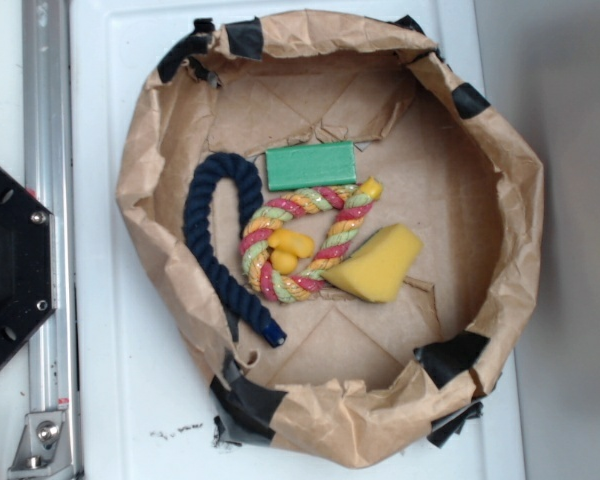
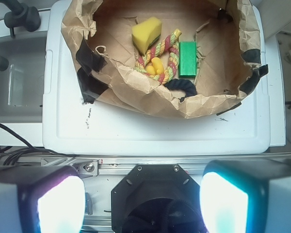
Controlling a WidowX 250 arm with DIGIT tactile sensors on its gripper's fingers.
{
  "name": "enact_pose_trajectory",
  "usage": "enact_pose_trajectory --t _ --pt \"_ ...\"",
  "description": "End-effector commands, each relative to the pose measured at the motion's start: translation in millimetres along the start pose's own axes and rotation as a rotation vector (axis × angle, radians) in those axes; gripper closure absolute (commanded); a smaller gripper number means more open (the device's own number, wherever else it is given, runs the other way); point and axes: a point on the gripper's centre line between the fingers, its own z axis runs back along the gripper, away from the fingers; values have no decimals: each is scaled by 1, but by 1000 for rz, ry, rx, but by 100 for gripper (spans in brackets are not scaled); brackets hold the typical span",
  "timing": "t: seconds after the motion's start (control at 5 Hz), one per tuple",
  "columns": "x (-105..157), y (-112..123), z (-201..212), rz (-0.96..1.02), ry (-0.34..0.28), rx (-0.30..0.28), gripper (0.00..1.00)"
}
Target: Grab the green sponge.
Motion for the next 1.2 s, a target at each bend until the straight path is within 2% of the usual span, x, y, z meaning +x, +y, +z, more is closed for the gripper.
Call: enact_pose_trajectory --t 0.0,0.2,0.4,0.6,0.8,1.0 --pt "0 0 0 0 0 0 0" --pt "43 11 -42 256 -22 -65 0" --pt "74 12 -66 429 -5 -115 0" --pt "112 12 -104 591 -110 -94 0" --pt "138 11 -152 564 -81 -32 0" --pt "156 11 -183 549 -50 -32 0"
